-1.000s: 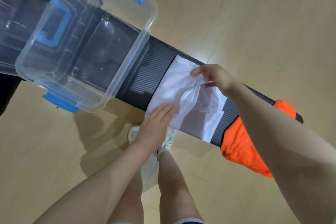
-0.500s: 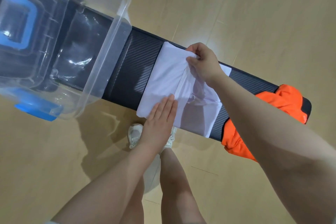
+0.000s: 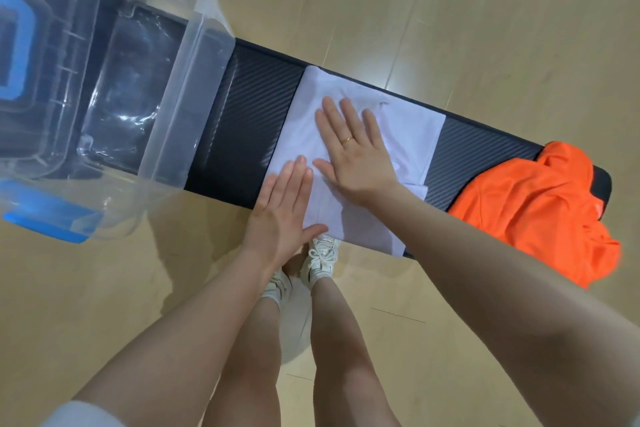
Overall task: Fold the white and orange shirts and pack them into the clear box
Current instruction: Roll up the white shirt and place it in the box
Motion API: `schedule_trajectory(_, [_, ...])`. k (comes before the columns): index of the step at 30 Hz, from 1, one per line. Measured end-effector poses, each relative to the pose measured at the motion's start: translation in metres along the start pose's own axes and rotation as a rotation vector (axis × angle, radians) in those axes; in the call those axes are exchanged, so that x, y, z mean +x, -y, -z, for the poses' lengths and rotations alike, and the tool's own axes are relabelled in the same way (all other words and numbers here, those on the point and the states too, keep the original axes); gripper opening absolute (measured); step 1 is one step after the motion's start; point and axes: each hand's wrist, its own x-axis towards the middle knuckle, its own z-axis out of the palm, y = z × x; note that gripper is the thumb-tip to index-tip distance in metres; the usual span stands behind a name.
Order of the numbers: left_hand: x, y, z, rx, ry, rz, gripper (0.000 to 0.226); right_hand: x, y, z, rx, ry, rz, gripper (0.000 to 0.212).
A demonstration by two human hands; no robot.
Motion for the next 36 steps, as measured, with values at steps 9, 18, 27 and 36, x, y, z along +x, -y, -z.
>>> schedule_trajectory(9, [0.008, -0.004, 0.005, -0.092, 0.018, 0.027, 0.087, 0.021, -0.038, 0.027, 0.135, 0.112, -0.249, 0.062])
schedule_trajectory(18, [0.012, -0.076, 0.026, -0.062, -0.137, -0.500, 0.083, -0.028, -0.100, 0.047, 0.579, -0.008, -0.931, 0.042])
schedule_trajectory(27, [0.039, -0.111, 0.025, 0.027, 0.278, -0.613, 0.055, -0.026, -0.103, 0.038, 0.628, -0.075, -0.958, 0.026])
schedule_trajectory(36, [0.034, -0.104, 0.057, -0.067, 0.219, -0.359, 0.026, -0.049, -0.106, 0.051, 0.843, -0.174, -0.889, 0.004])
